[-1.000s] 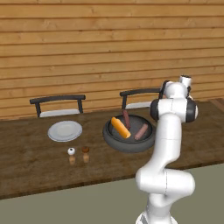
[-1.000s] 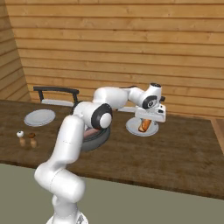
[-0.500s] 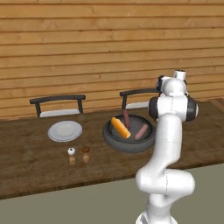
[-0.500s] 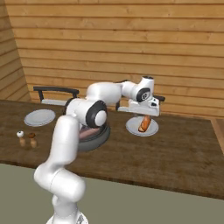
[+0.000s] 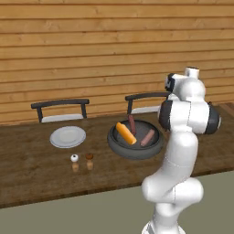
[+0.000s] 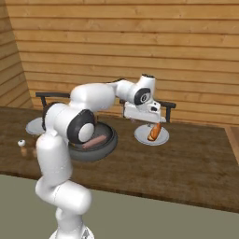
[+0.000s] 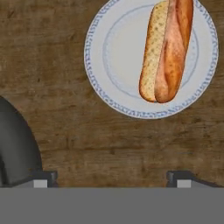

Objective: Place one bun and one sausage from the bowl on each plate.

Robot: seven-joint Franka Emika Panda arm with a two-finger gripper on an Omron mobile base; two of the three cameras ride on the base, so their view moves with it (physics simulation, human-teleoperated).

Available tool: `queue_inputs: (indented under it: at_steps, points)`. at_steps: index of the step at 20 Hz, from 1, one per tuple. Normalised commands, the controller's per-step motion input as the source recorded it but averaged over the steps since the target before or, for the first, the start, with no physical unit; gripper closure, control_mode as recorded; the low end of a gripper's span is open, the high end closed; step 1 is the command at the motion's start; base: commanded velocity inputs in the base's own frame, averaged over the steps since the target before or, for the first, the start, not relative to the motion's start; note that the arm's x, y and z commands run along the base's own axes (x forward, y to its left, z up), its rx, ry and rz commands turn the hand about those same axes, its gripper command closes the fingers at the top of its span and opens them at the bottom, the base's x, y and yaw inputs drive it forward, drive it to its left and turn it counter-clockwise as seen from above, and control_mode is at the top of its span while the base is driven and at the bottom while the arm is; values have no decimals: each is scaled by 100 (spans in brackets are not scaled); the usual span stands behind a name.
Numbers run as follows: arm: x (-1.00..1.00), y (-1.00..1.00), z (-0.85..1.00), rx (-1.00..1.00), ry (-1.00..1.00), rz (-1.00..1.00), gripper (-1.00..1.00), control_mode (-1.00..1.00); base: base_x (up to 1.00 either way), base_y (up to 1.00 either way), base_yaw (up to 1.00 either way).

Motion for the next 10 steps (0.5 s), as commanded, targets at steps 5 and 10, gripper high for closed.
queue_inputs:
  at_steps: [5, 10]
  points:
    - [-82, 94, 62, 2, 0, -18, -100, -100, 0, 0, 0]
    - [-86, 100, 10, 0, 2, -24, -100, -100, 0, 0, 0]
